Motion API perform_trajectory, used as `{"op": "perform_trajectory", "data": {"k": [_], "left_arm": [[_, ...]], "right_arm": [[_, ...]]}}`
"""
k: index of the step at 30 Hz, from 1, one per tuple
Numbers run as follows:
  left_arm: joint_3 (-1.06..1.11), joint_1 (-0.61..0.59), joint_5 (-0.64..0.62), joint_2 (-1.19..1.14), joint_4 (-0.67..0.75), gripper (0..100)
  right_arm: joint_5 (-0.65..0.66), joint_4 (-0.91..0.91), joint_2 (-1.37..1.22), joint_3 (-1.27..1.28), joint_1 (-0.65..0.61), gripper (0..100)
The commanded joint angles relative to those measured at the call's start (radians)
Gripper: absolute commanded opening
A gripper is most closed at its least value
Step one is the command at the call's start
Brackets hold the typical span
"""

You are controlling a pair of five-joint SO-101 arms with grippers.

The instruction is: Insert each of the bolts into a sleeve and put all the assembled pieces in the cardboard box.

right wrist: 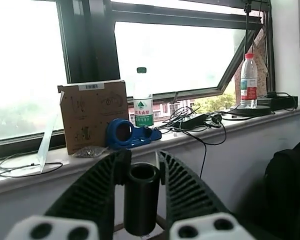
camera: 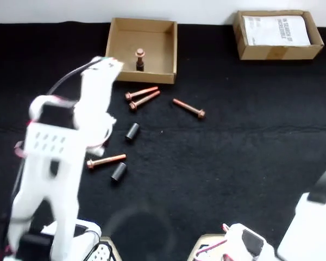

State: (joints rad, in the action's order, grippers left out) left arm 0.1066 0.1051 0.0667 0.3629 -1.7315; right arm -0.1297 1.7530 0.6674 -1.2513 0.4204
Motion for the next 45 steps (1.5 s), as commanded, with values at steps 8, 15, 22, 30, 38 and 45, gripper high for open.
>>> {"op": "perform_trajectory", "data": {"k": [8, 15, 22, 30, 38, 45], "left_arm": [[-0.44, 0.125, 0.451, -0.545, -0.009, 1], [-0.766, 0.128, 0.773, -0.831, -0.009, 1], [-0.946, 0.171, 1.074, -1.03, -0.008, 1], [-1.168, 0.275, 1.092, -1.208, 0.135, 1], [-1.317, 0.317, 1.092, -1.379, 0.285, 1], [-1.402, 0.349, 1.092, -1.504, 0.333, 1]], "right_arm": [[0.106, 0.005, 0.433, 0.682, 0.013, 0.6], [0.227, -0.278, 0.716, 1.216, 0.031, 0.6], [0.342, -0.713, 1.02, 1.837, 0.163, 0.6], [0.393, -0.825, 1.158, 2.181, 0.17, 0.6], [0.327, -1.082, 1.167, 2.43, 0.17, 0.6], [0.322, -1.109, 1.167, 2.474, 0.186, 0.6]]}}
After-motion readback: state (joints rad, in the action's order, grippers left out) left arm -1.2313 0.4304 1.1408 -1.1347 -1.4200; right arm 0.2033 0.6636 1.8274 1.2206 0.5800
